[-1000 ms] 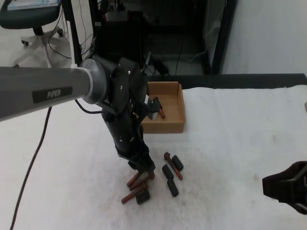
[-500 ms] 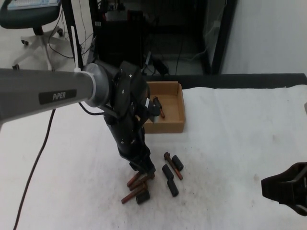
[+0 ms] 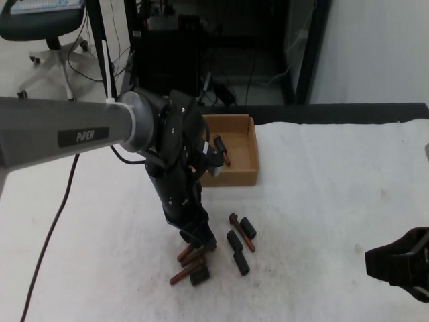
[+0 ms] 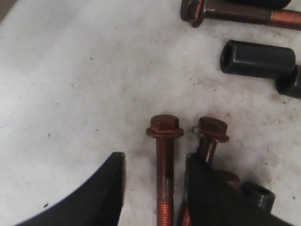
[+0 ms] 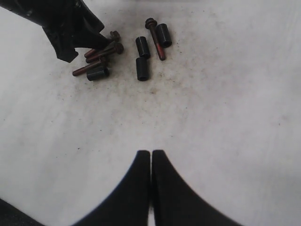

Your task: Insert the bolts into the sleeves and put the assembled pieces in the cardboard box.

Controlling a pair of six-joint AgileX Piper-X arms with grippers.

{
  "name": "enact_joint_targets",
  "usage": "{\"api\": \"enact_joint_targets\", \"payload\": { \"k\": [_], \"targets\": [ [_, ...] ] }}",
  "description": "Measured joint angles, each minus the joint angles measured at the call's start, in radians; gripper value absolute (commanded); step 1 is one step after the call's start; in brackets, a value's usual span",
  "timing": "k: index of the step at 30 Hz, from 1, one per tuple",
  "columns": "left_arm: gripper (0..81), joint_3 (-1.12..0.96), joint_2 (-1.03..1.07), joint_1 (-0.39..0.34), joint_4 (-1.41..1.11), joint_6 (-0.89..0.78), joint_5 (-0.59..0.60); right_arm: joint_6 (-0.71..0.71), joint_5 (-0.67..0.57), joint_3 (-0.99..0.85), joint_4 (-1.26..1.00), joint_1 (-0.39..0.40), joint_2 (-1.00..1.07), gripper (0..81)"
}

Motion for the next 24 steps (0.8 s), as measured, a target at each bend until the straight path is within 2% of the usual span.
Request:
{"api": "enact_joint_targets", "payload": {
  "k": [24],
  "targets": [
    [37.5,-0.003,0.038,0.000,-0.034,0.000,-0.001,0.000,0.000,0.000,0.000,0.000,0.000,0.8]
  ]
}}
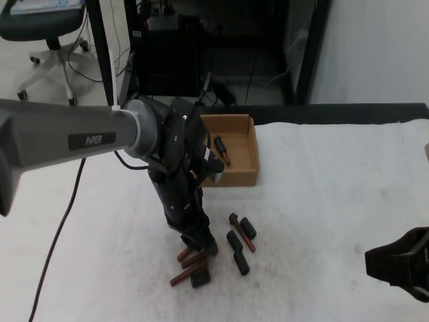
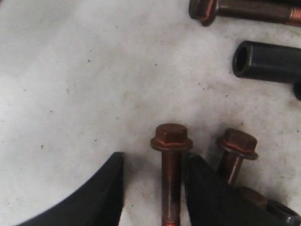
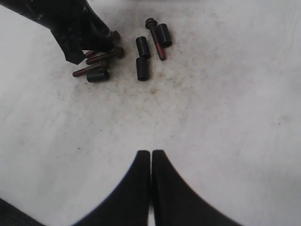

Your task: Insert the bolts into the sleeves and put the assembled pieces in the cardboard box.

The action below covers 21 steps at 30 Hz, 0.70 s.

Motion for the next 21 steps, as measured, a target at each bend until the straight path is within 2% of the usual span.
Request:
{"api": "enact_joint_targets", "payload": {
  "k": [2,4,6,10,12,16,21],
  "targets": [
    [29.4,0.000,0.000,0.000,-0.002,0.000,0.000,0.000,0.000,0.000,0.000,0.000,0.000,0.8],
    [17.1,0.000,0.000,0.000,-0.005,0.000,0.000,0.000,0.000,0.000,0.000,0.000,0.000,0.8],
    [0.8,0.000,0.000,0.000,-0.011,0.000,-0.006,0.000,0.000,0.000,0.000,0.000,0.000,0.8],
    [0.3,0.000,0.003,0.000,-0.018,0.000,0.044,0.000,0.000,0.000,0.000,0.000,0.000,0.8],
    [0.2,0.000,0.007,0.000,-0.031,-0.058,0.121,0.000,0.000,0.000,0.000,0.000,0.000,0.8],
    [0.2,-0.010,0.008,0.006,-0.031,-0.163,0.152,0.000,0.000,0.000,-0.004,0.000,0.000,0.8],
    [0.2,-0.011,-0.058,0.028,-0.020,-0.234,0.164,-0.042,0.000,0.000,-0.183,0.000,0.033,0.8]
  ]
}}
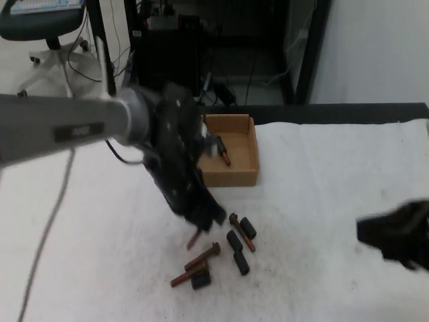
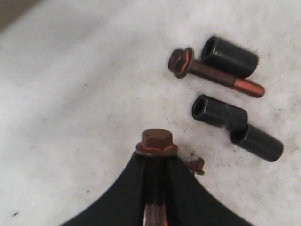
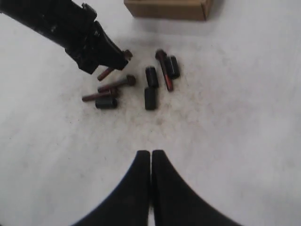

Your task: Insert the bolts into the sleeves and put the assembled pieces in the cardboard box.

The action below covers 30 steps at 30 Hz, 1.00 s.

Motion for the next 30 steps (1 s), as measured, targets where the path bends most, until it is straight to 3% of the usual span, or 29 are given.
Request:
{"api": "enact_joint_targets", "payload": {
  "k": [4,10,12,16,18,22,30],
  "targets": [
    [0.2,0.000,-0.168,0.047,0.002,-0.011,-0.009,0.014,-0.011,-0.017,-0.119,0.000,0.136,0.8],
    [0.2,-0.003,-0.369,0.097,0.002,0.017,-0.075,-0.071,-0.054,-0.132,-0.134,0.000,0.505,0.6],
    [0.2,0.004,-0.473,0.121,-0.001,0.020,-0.105,-0.118,-0.056,-0.190,-0.129,0.008,0.597,6.1],
    [0.2,0.088,-0.714,0.149,-0.003,0.023,-0.121,-0.194,-0.056,-0.282,-0.087,0.065,0.757,30.0],
    [0.2,0.193,-0.847,0.148,-0.001,0.023,-0.121,-0.201,-0.036,-0.312,-0.073,0.101,0.792,36.5],
    [0.2,0.357,-1.020,0.148,0.006,-0.024,-0.121,-0.214,0.030,-0.352,-0.065,0.182,0.847,34.1],
    [0.2,0.598,-1.240,0.148,0.017,-0.067,-0.121,-0.241,0.114,-0.358,-0.089,0.261,0.938,32.5]
  ]
}}
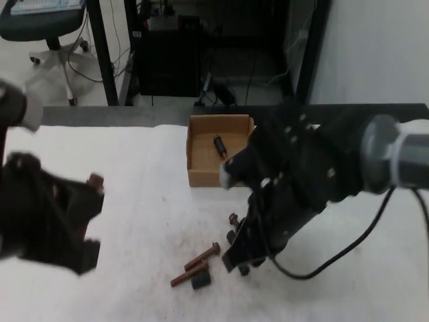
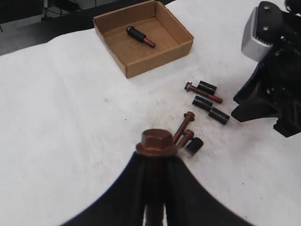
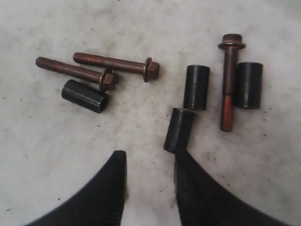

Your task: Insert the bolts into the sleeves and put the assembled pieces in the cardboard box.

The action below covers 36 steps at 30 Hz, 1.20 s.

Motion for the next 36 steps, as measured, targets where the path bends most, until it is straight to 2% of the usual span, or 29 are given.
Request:
{"api": "enact_joint_targets", "payload": {
  "k": [9,18,24,30,36],
  "targets": [
    [0.2,0.037,-0.059,0.000,0.002,0.000,0.000,-0.029,0.096,-0.050,-0.002,0.006,0.101,32.5],
    [0.2,0.037,-0.059,0.000,0.002,0.028,0.000,-0.030,0.095,-0.166,0.004,0.004,0.181,32.5],
    [0.2,0.037,-0.059,0.000,0.000,0.030,0.000,-0.030,0.095,-0.170,0.025,0.004,0.197,32.5],
    [0.2,0.037,-0.059,0.000,-0.002,0.030,0.000,-0.030,0.095,-0.174,0.148,0.004,0.198,32.5],
    [0.2,0.037,-0.059,0.000,-0.002,0.030,0.000,-0.030,0.117,-0.174,0.148,0.004,0.198,32.5]
  ]
}}
